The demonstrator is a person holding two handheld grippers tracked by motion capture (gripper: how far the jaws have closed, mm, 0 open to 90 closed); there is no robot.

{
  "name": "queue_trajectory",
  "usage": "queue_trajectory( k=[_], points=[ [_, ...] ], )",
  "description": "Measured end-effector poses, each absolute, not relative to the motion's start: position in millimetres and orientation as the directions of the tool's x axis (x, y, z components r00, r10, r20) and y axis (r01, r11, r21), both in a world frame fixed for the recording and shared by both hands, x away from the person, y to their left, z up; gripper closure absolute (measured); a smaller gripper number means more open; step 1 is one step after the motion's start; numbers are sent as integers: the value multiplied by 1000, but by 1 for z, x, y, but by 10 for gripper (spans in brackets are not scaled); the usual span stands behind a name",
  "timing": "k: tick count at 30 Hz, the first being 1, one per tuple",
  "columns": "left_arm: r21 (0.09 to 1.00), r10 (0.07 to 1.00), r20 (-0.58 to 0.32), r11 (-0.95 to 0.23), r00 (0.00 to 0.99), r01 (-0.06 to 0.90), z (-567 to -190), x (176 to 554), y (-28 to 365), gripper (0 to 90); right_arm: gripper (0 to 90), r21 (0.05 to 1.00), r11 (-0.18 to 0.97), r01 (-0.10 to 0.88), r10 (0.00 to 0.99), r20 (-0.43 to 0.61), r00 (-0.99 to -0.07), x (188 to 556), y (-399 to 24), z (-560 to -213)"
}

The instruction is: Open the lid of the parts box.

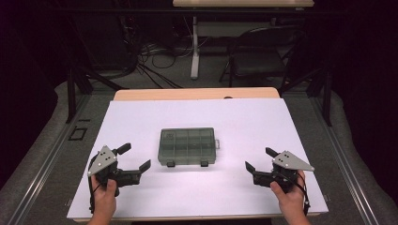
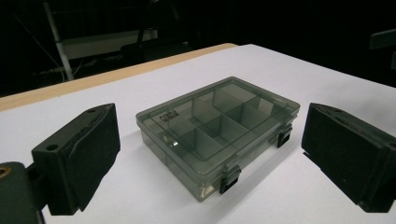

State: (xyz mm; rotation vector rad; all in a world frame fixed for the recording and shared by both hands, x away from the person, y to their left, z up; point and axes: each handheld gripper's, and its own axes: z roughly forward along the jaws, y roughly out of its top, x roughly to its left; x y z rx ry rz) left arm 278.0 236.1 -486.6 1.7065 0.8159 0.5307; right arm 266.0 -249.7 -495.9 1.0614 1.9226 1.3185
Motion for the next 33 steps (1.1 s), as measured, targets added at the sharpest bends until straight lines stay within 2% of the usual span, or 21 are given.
queue_trajectory(
  k=[3,10,14,16,19,26,29,31,33],
  points=[
    [955,749,-68,-143,660,261,-486,278,237,45,117,934,202,296,856,-21,-517,266,-248,-496],
    [943,746,-114,-127,656,308,-479,283,236,3,37,916,224,332,846,-13,-533,272,-241,-491],
    [923,762,-134,-137,634,359,-472,290,237,3,27,913,217,345,844,2,-536,278,-240,-483],
    [899,780,-158,-139,605,415,-466,298,236,3,24,909,220,354,849,0,-529,282,-237,-478],
    [889,787,-172,-135,593,437,-463,303,235,3,26,898,245,366,846,-13,-533,289,-232,-472],
    [889,792,-182,-122,583,442,-452,323,224,5,147,894,267,361,843,-35,-536,307,-213,-461],
    [884,797,-181,-123,575,450,-449,329,221,16,152,893,271,359,840,-37,-542,313,-207,-460],
    [881,804,-179,-125,567,455,-448,334,217,73,169,889,286,358,833,-45,-552,318,-199,-460],
    [880,803,-165,-143,572,454,-450,339,212,116,223,890,298,344,823,-57,-565,325,-190,-460]
  ],
)
